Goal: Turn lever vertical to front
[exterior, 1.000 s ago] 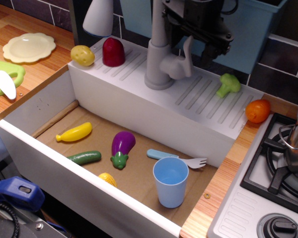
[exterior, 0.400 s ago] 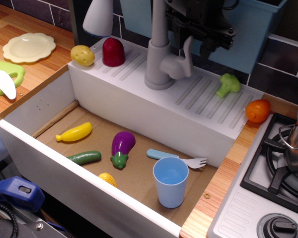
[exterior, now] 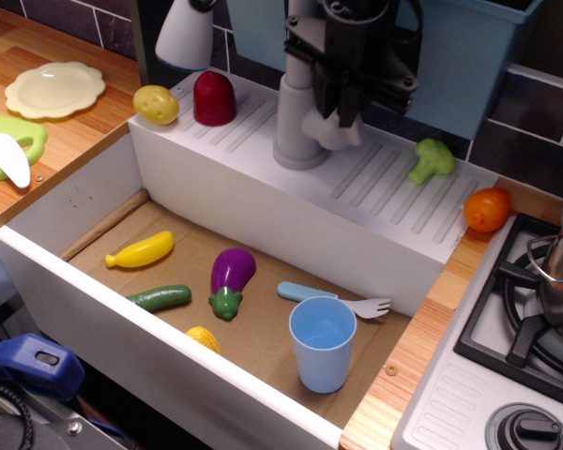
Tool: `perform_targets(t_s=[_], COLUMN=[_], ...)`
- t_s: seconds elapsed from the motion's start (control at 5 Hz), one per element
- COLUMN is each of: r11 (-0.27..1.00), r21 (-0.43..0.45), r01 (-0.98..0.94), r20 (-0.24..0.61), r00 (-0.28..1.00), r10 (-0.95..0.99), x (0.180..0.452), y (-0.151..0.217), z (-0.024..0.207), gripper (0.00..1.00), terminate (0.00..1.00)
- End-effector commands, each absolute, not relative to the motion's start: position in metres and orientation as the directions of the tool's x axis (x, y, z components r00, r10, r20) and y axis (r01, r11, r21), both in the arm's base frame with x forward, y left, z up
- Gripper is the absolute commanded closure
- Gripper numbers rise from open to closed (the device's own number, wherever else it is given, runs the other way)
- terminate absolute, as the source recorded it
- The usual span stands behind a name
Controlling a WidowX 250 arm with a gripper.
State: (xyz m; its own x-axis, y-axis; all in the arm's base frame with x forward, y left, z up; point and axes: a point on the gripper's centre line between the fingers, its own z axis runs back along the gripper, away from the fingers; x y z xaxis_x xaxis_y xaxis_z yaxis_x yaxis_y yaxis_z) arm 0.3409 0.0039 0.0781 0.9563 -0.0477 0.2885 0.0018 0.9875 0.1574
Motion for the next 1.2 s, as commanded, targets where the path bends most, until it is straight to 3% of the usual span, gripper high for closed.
perform_targets(t_s=[0.0, 0.4, 0.6, 1.0], r11=[0.993, 0.996, 0.994, 0.988], r21=[0.115, 0.082, 0.108, 0.155], r01=[-0.023, -0.031, -0.029, 0.008], r20=[0.345, 0.391, 0.371, 0.253], r00=[0.938, 0.92, 0.929, 0.966], r10=[-0.018, -0.003, -0.013, -0.047], x=[0.315, 0.3, 0.303, 0.326], y=[-0.009, -0.008, -0.01, -0.005], z=[0.071, 0.039, 0.048, 0.107], gripper=[1.0, 1.0, 1.0, 1.0], terminate=[0.0, 0.0, 0.0, 0.0])
